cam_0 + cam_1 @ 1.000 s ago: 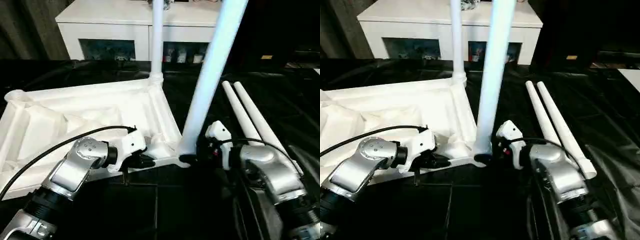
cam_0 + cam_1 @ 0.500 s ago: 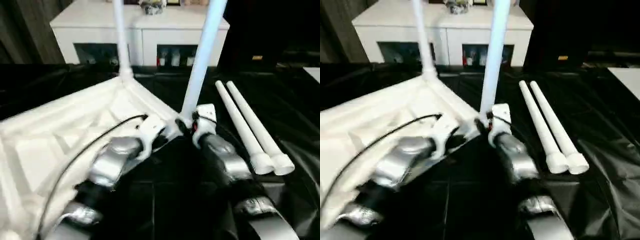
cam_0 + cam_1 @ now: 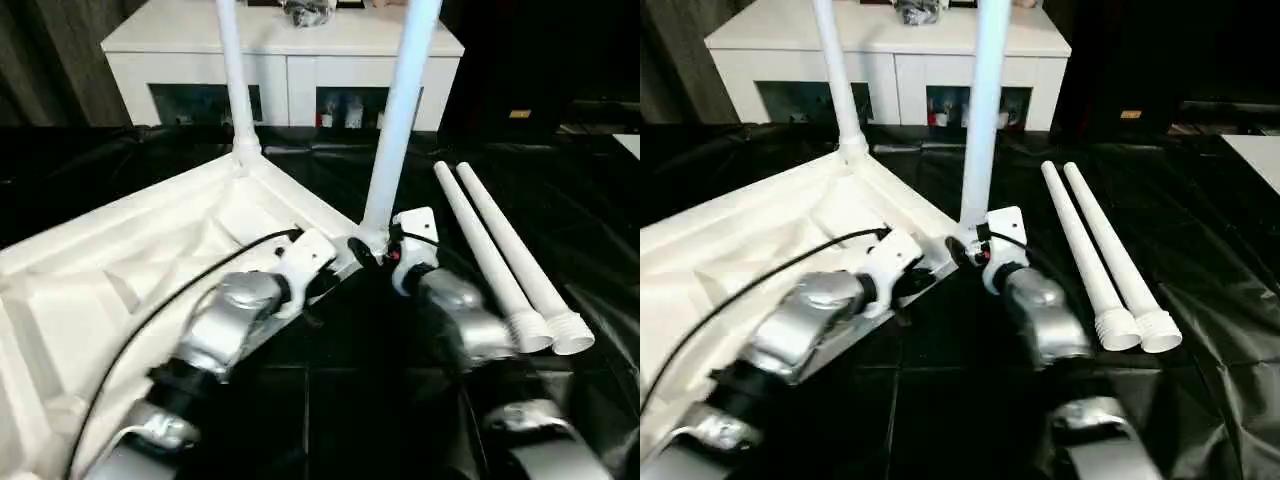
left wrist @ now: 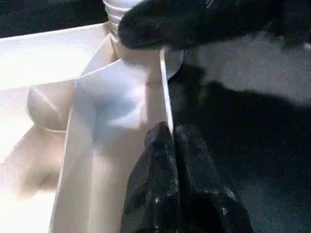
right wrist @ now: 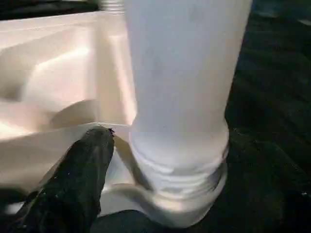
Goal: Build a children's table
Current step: Rotate leg to tighten
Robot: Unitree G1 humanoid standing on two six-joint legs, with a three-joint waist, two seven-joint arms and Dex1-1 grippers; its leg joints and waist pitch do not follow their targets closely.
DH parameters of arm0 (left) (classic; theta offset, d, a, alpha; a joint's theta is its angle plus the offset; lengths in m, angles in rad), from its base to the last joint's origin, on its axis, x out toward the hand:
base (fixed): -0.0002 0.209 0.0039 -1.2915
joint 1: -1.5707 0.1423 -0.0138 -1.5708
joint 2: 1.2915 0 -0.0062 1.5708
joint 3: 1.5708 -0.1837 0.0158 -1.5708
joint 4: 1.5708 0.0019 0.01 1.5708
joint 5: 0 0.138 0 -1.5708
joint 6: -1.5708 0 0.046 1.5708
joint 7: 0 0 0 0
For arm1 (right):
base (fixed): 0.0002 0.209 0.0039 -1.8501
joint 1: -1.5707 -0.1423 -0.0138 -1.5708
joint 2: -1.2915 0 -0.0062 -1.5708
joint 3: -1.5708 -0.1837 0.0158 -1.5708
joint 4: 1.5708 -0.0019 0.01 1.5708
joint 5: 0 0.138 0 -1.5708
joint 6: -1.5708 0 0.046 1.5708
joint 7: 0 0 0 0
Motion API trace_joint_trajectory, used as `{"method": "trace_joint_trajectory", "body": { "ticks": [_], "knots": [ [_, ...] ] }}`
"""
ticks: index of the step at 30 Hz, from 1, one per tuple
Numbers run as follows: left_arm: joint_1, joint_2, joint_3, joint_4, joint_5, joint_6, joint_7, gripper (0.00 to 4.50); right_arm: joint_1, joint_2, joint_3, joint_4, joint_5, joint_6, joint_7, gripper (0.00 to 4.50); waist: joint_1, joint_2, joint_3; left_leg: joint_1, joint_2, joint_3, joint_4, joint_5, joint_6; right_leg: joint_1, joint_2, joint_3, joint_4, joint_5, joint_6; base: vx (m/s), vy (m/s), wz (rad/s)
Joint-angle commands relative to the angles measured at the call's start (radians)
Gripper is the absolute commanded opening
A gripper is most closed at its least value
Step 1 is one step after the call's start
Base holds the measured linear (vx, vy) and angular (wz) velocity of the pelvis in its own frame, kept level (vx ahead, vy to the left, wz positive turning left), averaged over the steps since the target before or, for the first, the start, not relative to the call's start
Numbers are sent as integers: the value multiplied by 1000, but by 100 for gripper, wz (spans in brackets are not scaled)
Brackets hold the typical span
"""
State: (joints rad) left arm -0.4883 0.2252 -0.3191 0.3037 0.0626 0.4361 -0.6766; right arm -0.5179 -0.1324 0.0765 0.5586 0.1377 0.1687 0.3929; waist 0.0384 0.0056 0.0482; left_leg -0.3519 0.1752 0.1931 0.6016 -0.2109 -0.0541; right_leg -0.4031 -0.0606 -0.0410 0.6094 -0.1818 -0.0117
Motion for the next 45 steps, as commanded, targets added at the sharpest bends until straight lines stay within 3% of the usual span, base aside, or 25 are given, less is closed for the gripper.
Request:
{"method": "trace_joint_trajectory", "body": {
  "ticks": [1,2,4,5,7,12,19,31,38,41,45],
  "knots": [
    [29,31,-50,13,12,13,-74,0,18,-35,22,-72,18,33,99,387,5,0,-58,-1,51,-26,-75,-177,42,47,-77,45,-73,-170,-227,0,0,0],
    [39,78,-63,-8,3,-18,-144,0,57,-108,52,-120,16,33,215,387,7,6,-57,-1,50,-27,-75,-177,44,49,-76,45,-74,-170,-226,0,0,0],
    [49,119,-74,-31,-14,-38,-211,0,87,-165,71,-152,18,26,307,387,13,3,-56,3,55,-25,-76,-193,45,47,-77,46,-74,-168,-232,0,0,0],
    [59,154,-83,-57,-32,-57,-275,0,108,-202,80,-176,38,25,382,387,15,11,-56,4,54,-26,-76,-200,44,47,-77,46,-73,-170,-235,0,0,0],
    [71,193,-92,-93,-62,-66,-350,0,126,-238,87,-212,67,38,455,387,16,4,-55,4,56,-25,-78,-212,45,47,-77,46,-74,-170,-244,0,0,0],
    [83,243,-85,-146,-100,-65,-436,0,131,-284,98,-235,71,41,530,387,16,5,-51,7,57,-25,-80,-234,33,42,-80,48,-78,-234,-246,0,0,0],
    [76,254,-82,-148,-113,-64,-451,0,109,-267,104,-206,77,42,562,387,22,4,-55,5,55,-24,-76,-178,35,46,-80,47,-70,-165,-255,0,0,0],
    [71,250,-81,-134,-113,-66,-454,0,112,-257,98,-197,84,63,588,283,22,5,-55,5,55,-24,-76,-185,30,46,-79,47,-72,-183,-252,0,0,0],
    [77,252,-78,-129,-109,-63,-446,0,117,-258,101,-184,61,67,566,272,22,4,-55,5,55,-24,-75,-176,32,48,-79,47,-70,-171,-255,0,0,0],
    [78,237,-71,-116,-103,-51,-413,0,109,-237,96,-146,19,60,477,272,20,4,-54,6,54,-24,-77,-190,26,46,-78,46,-72,-191,-251,0,0,0],
    [37,140,-31,-15,-48,-41,-206,0,82,-146,49,-59,-15,94,238,272,10,2,-45,12,51,-24,-81,-260,-8,38,-78,47,-88,-328,-224,0,0,0]
  ]
}}
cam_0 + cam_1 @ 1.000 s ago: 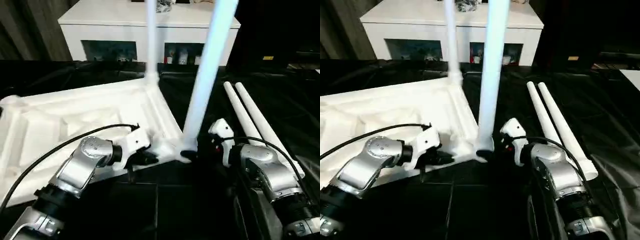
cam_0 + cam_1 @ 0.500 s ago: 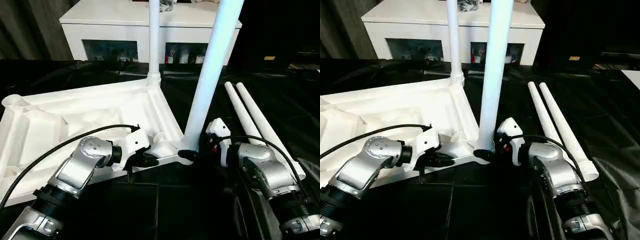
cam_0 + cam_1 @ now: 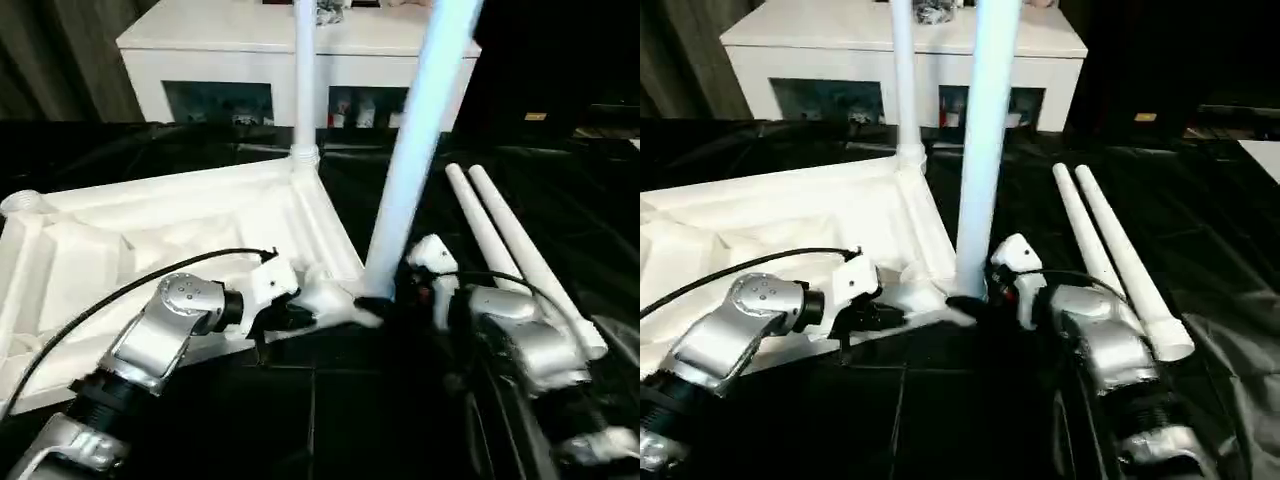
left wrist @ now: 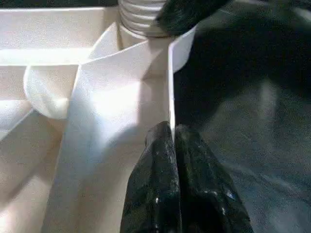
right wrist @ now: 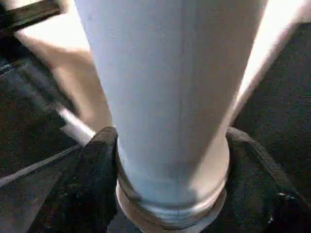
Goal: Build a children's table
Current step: Rotate leg to tighten
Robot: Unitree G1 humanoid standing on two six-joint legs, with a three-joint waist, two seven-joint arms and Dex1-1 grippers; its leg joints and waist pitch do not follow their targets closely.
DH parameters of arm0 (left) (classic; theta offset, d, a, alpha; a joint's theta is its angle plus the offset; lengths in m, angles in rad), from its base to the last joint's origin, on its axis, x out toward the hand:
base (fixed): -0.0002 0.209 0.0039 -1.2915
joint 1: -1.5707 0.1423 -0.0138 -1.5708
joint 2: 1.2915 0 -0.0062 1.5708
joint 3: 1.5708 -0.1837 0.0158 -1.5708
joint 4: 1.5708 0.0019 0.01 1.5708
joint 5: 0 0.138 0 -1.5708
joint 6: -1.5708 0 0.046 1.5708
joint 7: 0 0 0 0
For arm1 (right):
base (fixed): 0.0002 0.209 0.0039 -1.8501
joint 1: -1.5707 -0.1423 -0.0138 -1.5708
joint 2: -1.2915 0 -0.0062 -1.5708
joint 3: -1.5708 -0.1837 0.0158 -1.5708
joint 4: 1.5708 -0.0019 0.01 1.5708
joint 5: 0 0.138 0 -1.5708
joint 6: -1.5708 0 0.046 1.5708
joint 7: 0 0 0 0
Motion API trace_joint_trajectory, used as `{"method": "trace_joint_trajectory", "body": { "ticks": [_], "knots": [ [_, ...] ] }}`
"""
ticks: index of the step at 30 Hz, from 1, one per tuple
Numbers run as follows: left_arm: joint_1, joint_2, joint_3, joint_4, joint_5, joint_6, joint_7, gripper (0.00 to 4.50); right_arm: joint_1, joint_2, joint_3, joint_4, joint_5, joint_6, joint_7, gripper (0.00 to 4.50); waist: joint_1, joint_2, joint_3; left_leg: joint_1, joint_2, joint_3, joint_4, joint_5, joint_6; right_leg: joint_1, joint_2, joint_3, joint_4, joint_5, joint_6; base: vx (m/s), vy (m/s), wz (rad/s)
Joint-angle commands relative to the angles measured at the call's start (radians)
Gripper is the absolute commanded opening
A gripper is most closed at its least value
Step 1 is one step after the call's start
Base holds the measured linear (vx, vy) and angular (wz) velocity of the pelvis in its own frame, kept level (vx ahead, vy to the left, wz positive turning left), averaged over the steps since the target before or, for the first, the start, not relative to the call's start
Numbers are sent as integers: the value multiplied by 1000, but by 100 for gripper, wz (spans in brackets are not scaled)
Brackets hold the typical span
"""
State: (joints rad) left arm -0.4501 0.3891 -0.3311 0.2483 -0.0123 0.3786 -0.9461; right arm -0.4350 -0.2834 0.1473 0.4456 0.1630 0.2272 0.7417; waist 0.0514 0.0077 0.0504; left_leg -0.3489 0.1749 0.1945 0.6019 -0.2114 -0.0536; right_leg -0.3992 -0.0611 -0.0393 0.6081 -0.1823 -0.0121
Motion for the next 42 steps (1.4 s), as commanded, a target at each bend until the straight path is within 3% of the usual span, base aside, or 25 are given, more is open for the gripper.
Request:
{"method": "trace_joint_trajectory", "body": {
  "ticks": [1,3,4,5,9,12,14,16,18,21,23,25,27,28,30,35,42],
  "knots": [
    [-17,-62,2,70,30,37,128,0,-9,42,-42,76,-45,52,-197,272,-5,0,-48,10,49,-29,-82,-273,-19,34,-79,45,-90,-378,-203,0,0,0],
    [-28,-88,15,89,31,52,170,0,-14,66,-55,91,-48,63,-255,271,-6,-1,-48,13,49,-32,-82,-285,-26,28,-79,44,-97,-422,-178,0,0,0],
    [-62,-156,46,144,28,78,267,0,-35,118,-75,141,-74,58,-400,271,-7,-1,-48,9,50,-32,-84,-283,-26,29,-80,45,-97,-420,-170,0,0,0],
    [-78,-183,54,170,29,81,302,0,-47,141,-82,165,-83,50,-456,271,-8,1,-48,15,48,-32,-83,-297,-32,23,-78,43,-101,-435,-165,0,0,0],
    [-133,-270,75,279,46,54,426,0,-109,221,-106,264,-101,29,-638,270,-12,4,-48,15,45,-32,-83,-318,-33,18,-78,43,-106,-433,-156,0,0,0],
    [-159,-308,63,324,66,26,459,0,-146,272,-98,316,-112,9,-677,270,-8,3,-54,13,46,-32,-84,-300,-25,24,-79,43,-101,-375,-154,0,0,0],
    [-159,-311,57,319,65,28,447,0,-150,282,-100,317,-111,1,-681,270,-8,2,-54,3,47,-33,-86,-275,-14,32,-81,44,-94,-331,-163,0,0,0],
    [-160,-307,47,319,72,17,442,0,-149,292,-113,306,-88,-12,-657,326,-7,5,-57,3,47,-30,-84,-259,-5,32,-80,45,-93,-302,-169,0,0,0],
    [-141,-278,26,283,78,13,396,0,-132,268,-104,246,-85,-23,-591,340,-6,8,-56,1,48,-30,-85,-257,3,34,-80,44,-91,-296,-176,0,0,0],
    [-126,-247,11,264,82,0,354,0,-129,247,-117,212,-61,-19,-549,368,-10,3,-59,-4,49,-32,-85,-240,10,40,-82,43,-88,-283,-176,0,0,0],
    [-97,-210,10,215,67,4,298,0,-105,196,-89,126,-38,5,-434,381,-11,4,-59,-6,51,-32,-85,-221,16,43,-83,43,-86,-260,-185,0,0,0],
    [-60,-159,4,150,47,14,217,0,-67,115,-47,27,-14,30,-269,381,-11,4,-61,-14,53,-32,-82,-182,41,50,-81,42,-76,-191,-199,0,0,0],
    [-50,-141,-2,133,42,4,185,0,-57,92,-37,7,-10,25,-226,381,-11,7,-63,-12,55,-30,-78,-163,52,46,-81,43,-73,-158,-212,0,0,0],
    [-29,-106,-11,100,21,-4,124,0,-38,50,-22,-20,-12,9,-155,381,-8,6,-67,-9,54,-27,-72,-134,65,47,-81,43,-66,-98,-239,0,0,0],
    [-5,-56,-23,61,-4,-25,40,0,-14,-5,-6,-48,-8,-10,-53,381,-6,7,-65,-8,55,-24,-71,-117,79,45,-80,43,-63,-59,-259,0,0,0],
    [49,46,-33,-65,-98,-4,-157,0,26,-102,32,-102,28,12,144,381,-4,4,-60,-3,59,-23,-76,-147,76,43,-79,43,-64,-109,-271,0,0,0],
    [54,75,-30,-88,-106,14,-185,0,40,-136,67,-109,17,4,224,381,7,2,-55,1,58,-22,-79,-180,42,40,-81,47,-72,-192,-249,0,0,0]
  ]
}}
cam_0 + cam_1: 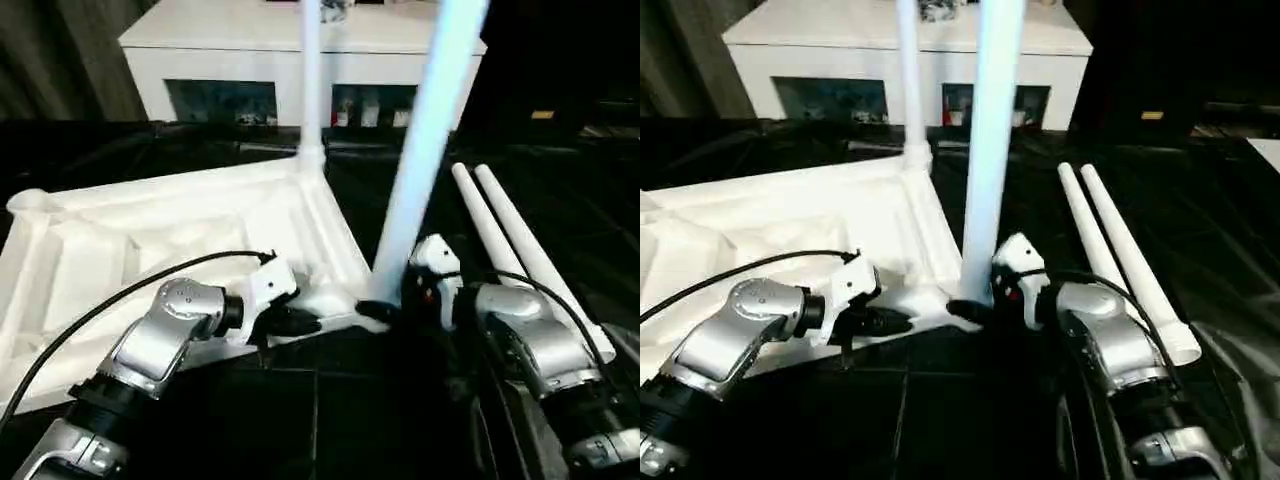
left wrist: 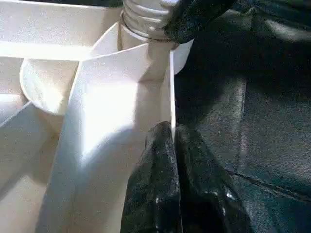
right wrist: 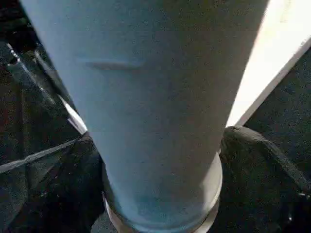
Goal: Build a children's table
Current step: Rotate leg to tighten
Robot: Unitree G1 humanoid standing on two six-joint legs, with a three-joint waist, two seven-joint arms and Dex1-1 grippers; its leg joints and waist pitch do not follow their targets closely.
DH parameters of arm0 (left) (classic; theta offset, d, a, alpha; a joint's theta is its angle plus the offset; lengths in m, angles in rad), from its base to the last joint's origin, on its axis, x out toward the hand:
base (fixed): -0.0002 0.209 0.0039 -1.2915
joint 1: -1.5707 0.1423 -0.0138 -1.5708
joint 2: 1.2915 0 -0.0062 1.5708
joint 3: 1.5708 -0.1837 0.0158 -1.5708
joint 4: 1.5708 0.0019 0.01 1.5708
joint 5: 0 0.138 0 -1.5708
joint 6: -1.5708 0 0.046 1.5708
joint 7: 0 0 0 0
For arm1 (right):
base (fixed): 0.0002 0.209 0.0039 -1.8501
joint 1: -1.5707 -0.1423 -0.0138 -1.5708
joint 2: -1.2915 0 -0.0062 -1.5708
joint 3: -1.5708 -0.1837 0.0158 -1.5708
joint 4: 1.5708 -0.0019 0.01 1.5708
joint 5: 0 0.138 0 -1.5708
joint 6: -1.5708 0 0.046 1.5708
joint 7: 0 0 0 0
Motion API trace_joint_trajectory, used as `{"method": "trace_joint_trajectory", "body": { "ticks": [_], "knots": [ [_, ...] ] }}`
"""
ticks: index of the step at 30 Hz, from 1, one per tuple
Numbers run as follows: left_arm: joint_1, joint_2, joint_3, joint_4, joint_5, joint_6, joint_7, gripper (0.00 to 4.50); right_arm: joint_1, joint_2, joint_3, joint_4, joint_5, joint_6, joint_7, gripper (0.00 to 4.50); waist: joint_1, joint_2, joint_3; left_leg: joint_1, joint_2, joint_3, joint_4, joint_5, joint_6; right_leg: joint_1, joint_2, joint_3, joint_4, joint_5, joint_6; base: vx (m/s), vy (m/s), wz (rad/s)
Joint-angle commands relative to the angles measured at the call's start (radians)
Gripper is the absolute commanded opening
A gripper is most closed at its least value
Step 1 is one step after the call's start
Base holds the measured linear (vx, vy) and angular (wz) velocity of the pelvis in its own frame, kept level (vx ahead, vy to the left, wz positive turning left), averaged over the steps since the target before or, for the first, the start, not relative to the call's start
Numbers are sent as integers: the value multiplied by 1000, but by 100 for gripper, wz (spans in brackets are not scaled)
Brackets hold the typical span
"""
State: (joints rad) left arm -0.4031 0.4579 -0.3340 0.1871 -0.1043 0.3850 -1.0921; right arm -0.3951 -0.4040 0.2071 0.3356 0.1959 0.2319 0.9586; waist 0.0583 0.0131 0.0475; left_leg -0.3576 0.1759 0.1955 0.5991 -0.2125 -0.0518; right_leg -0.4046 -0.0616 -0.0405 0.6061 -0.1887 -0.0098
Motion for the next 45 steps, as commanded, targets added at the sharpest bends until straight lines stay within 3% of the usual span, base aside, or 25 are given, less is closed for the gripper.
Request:
{"method": "trace_joint_trajectory", "body": {
  "ticks": [1,7,13,18,20,21,22,23,25,26,29,30,31,32,33,34,36,38,40,44,45],
  "knots": [
    [8,10,-28,-31,-17,9,-43,0,-1,-14,8,10,-23,-7,16,381,0,-5,-53,9,57,-24,-76,-172,39,46,-79,47,-68,-178,-249,0,0,0],
    [10,11,-25,-39,-14,19,-43,0,-10,-10,5,23,-10,3,20,347,1,-5,-57,6,55,-23,-70,-122,58,50,-79,46,-60,-97,-268,0,0,0],
    [9,11,-26,-37,-13,20,-43,0,-6,-12,-1,22,-15,8,33,286,2,-5,-58,8,55,-23,-70,-126,56,51,-79,46,-60,-114,-265,0,0,0],
    [7,5,-27,-27,3,23,-19,0,-12,5,-9,45,-29,16,-16,274,2,-7,-58,7,55,-23,-69,-116,59,50,-79,46,-59,-110,-266,0,0,0],
    [0,-14,-30,-2,27,28,26,0,-35,46,-31,103,-58,20,-139,274,-2,-5,-53,9,56,-23,-72,-141,49,45,-78,46,-64,-145,-264,0,0,0],
    [-1,-16,-31,1,31,28,31,0,-38,51,-34,110,-61,21,-154,274,-6,-7,-51,7,54,-26,-75,-170,31,48,-79,45,-69,-201,-253,0,0,0],
    [-29,-69,-18,67,66,26,135,0,-61,121,-76,172,-75,56,-325,273,-13,-8,-46,9,52,-24,-77,-200,14,44,-79,47,-77,-264,-239,0,0,0],
    [-32,-74,-16,73,69,26,145,0,-63,127,-79,176,-76,59,-338,273,-14,-5,-46,19,49,-28,-78,-239,-10,39,-78,46,-83,-337,-218,0,0,0],
    [-60,-112,-2,118,85,36,217,0,-70,164,-91,200,-89,73,-425,272,-17,-9,-46,18,51,-30,-80,-259,-19,39,-80,47,-87,-369,-198,0,0,0],
    [-74,-132,6,139,91,42,252,0,-74,182,-95,214,-100,78,-474,272,-17,-6,-45,18,51,-31,-81,-262,-22,38,-80,48,-89,-375,-192,0,0,0],
    [-123,-211,34,215,103,61,376,0,-101,250,-117,275,-121,89,-644,272,-22,-8,-46,19,48,-29,-81,-271,-32,33,-78,49,-91,-367,-186,0,0,0],
    [-163,-283,56,285,118,62,495,0,-127,309,-134,336,-136,78,-779,272,-25,-7,-46,23,46,-28,-80,-283,-38,29,-77,48,-94,-387,-184,0,0,0],
    [-171,-297,58,299,122,58,517,0,-133,322,-138,353,-143,70,-823,272,-20,-6,-47,33,45,-29,-77,-299,-47,22,-78,47,-99,-412,-179,0,0,0],
    [-175,-305,59,308,125,55,527,0,-137,329,-141,363,-148,66,-847,272,-19,-10,-46,36,45,-27,-77,-304,-42,20,-77,47,-103,-417,-175,0,0,0],
    [-186,-335,64,335,131,46,562,0,-152,359,-151,399,-146,48,-888,272,-16,-9,-47,35,45,-28,-76,-306,-40,21,-79,47,-101,-414,-172,0,0,0],
    [-190,-351,66,347,134,43,578,0,-159,375,-156,416,-140,39,-897,272,-18,-7,-48,21,47,-32,-83,-300,-34,30,-81,46,-98,-397,-163,0,0,0],
    [-192,-359,62,357,139,36,587,0,-165,388,-158,429,-137,29,-908,272,-16,-7,-51,19,48,-31,-83,-282,-28,31,-80,46,-93,-344,-160,0,0,0],
    [-191,-368,40,368,152,12,579,0,-180,416,-160,447,-128,-29,-889,272,-16,-7,-52,13,47,-30,-83,-265,-18,36,-82,46,-89,-305,-168,0,0,0],
    [-187,-362,34,365,152,8,558,0,-182,422,-169,431,-118,-65,-853,328,-14,-4,-53,11,47,-28,-81,-253,-5,38,-83,47,-89,-290,-174,0,0,0],
    [-173,-331,29,343,155,4,531,0,-183,407,-174,407,-108,-90,-826,363,-17,-2,-53,5,48,-31,-84,-244,6,43,-84,45,-86,-286,-176,0,0,0],
    [-162,-311,22,323,155,0,505,0,-177,388,-170,374,-94,-77,-775,376,-21,-7,-52,6,49,-31,-85,-250,5,43,-83,44,-87,-298,-175,0,0,0]
  ]
}}
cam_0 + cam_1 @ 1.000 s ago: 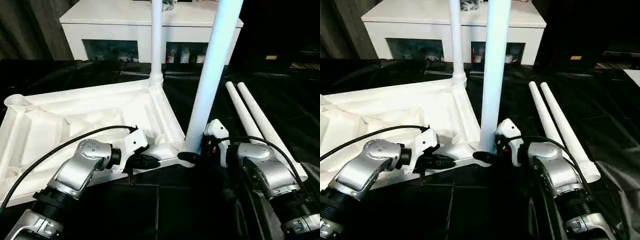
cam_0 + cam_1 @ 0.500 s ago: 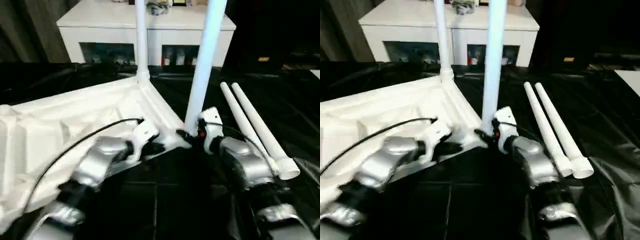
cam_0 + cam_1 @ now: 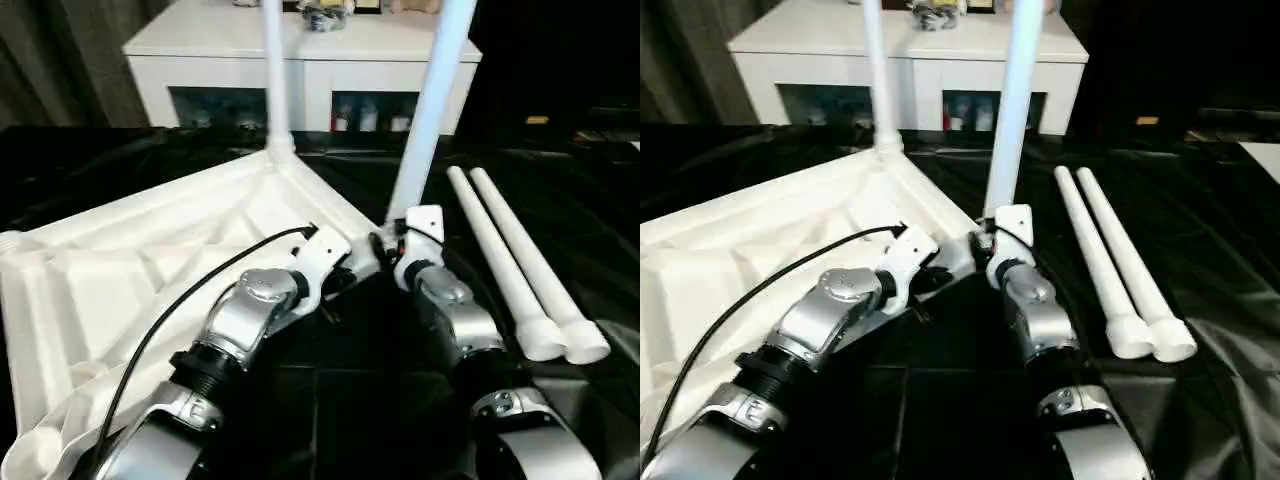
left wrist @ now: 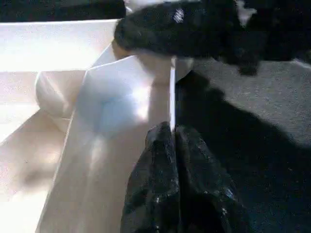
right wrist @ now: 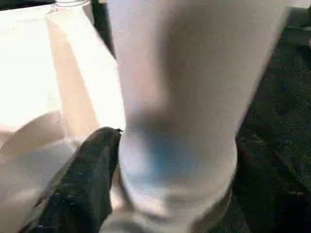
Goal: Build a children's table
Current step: Rotate leg to tighten
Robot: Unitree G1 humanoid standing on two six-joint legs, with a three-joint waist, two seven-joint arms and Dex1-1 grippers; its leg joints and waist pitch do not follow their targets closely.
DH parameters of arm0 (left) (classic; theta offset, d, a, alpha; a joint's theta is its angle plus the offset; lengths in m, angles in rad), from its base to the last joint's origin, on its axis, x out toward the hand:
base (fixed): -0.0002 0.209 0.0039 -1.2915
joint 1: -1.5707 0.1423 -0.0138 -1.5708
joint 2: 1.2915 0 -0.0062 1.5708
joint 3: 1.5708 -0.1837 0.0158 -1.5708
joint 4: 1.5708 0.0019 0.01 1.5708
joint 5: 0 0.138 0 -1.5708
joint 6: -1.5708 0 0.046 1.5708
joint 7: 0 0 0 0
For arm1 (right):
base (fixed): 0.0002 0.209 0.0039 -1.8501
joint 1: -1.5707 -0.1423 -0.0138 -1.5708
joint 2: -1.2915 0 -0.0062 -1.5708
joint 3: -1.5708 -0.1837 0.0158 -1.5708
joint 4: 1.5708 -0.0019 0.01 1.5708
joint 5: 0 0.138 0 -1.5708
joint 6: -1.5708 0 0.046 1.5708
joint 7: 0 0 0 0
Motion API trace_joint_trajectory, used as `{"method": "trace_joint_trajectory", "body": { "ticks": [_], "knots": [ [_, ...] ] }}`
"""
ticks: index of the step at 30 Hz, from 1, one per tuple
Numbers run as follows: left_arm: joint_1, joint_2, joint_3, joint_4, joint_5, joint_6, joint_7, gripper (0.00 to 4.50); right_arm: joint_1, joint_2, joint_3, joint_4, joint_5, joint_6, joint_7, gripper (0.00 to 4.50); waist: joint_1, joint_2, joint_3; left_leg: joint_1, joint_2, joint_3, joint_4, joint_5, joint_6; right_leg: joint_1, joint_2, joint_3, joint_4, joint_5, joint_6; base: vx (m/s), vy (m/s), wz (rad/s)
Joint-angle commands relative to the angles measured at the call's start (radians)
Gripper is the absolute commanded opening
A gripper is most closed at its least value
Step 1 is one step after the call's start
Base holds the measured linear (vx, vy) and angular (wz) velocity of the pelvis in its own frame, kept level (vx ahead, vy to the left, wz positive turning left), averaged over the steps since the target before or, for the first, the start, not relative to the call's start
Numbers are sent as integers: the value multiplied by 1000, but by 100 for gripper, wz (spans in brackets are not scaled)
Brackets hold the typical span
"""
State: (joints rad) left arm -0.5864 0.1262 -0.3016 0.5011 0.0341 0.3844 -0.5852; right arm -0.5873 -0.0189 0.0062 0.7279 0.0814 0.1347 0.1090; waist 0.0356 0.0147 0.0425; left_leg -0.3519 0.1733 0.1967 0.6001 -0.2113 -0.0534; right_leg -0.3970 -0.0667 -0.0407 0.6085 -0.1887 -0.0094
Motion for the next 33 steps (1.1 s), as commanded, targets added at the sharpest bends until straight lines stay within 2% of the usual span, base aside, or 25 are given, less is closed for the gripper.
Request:
{"method": "trace_joint_trajectory", "body": {
  "ticks": [1,2,4,5,6,7,9,10,12,13,18,22,27,28,30,33],
  "knots": [
    [29,35,-15,-3,16,-3,-20,0,18,-9,33,-40,31,30,109,389,2,-7,-49,-2,51,-33,-85,-251,10,38,-79,44,-88,-301,-176,0,0,0],
    [33,43,-19,-10,16,-10,-32,0,21,-18,35,-54,35,35,128,389,1,-7,-49,-3,52,-34,-85,-247,14,39,-79,44,-88,-298,-175,0,0,0],
    [66,97,-36,-69,12,-18,-111,0,56,-92,63,-156,67,58,291,389,1,-7,-49,-11,54,-35,-85,-218,30,45,-78,44,-83,-257,-177,0,0,0],
    [66,97,-36,-69,12,-18,-111,0,56,-92,63,-156,67,58,291,389,2,-6,-51,-10,57,-35,-85,-210,35,44,-79,43,-81,-245,-180,0,0,0],
    [81,122,-44,-96,7,-33,-152,0,76,-130,79,-198,75,58,372,389,3,-6,-55,-7,55,-32,-78,-183,43,43,-78,45,-79,-203,-196,0,0,0],
    [93,146,-49,-116,-1,-28,-186,0,99,-170,100,-237,83,56,449,389,5,-6,-57,-10,56,-31,-74,-133,55,47,-77,45,-68,-117,-221,51,-9,-1],
    [114,187,-59,-150,-18,-27,-255,0,133,-234,129,-291,95,58,572,389,10,-4,-59,-7,56,-27,-69,-100,78,47,-74,44,-59,-27,-250,0,0,0],
    [125,207,-64,-169,-29,-31,-293,0,147,-261,138,-311,100,60,625,389,8,-4,-59,-10,56,-25,-67,-86,94,47,-74,44,-54,8,-267,0,0,0],
    [140,237,-72,-198,-50,-35,-353,0,164,-301,151,-334,108,61,697,389,10,-4,-57,-7,58,-25,-68,-103,101,48,-77,44,-56,-2,-278,0,0,0],
    [159,271,-82,-240,-84,-46,-433,0,178,-341,167,-353,112,69,763,389,11,-4,-55,-4,59,-25,-70,-124,99,46,-75,43,-60,-34,-284,0,0,0],
    [187,329,-97,-355,-147,16,-551,0,195,-398,200,-386,104,70,851,389,16,-2,-49,6,64,-23,-75,-167,65,37,-73,45,-67,-126,-278,0,0,0],
    [189,334,-99,-368,-148,22,-558,0,194,-406,214,-392,92,62,877,389,21,-6,-47,3,61,-24,-77,-175,47,40,-75,47,-69,-167,-260,0,0,0],
    [189,334,-94,-359,-140,19,-550,0,196,-417,231,-389,86,67,911,389,23,-10,-52,1,58,-23,-72,-134,58,43,-74,47,-64,-114,-261,0,0,0],
    [189,336,-93,-359,-141,19,-550,0,196,-417,230,-389,89,71,915,362,24,-8,-52,1,59,-23,-71,-127,63,43,-74,47,-62,-104,-264,0,0,0],
    [189,337,-92,-363,-141,24,-551,0,197,-419,229,-390,93,74,918,355,25,-8,-53,0,58,-23,-70,-123,66,44,-74,46,-62,-99,-267,0,0,0],
    [191,340,-89,-367,-139,30,-552,0,198,-417,221,-387,101,79,929,317,24,-8,-52,1,59,-24,-71,-132,65,44,-75,45,-63,-120,-264,0,0,0]
  ]
}}
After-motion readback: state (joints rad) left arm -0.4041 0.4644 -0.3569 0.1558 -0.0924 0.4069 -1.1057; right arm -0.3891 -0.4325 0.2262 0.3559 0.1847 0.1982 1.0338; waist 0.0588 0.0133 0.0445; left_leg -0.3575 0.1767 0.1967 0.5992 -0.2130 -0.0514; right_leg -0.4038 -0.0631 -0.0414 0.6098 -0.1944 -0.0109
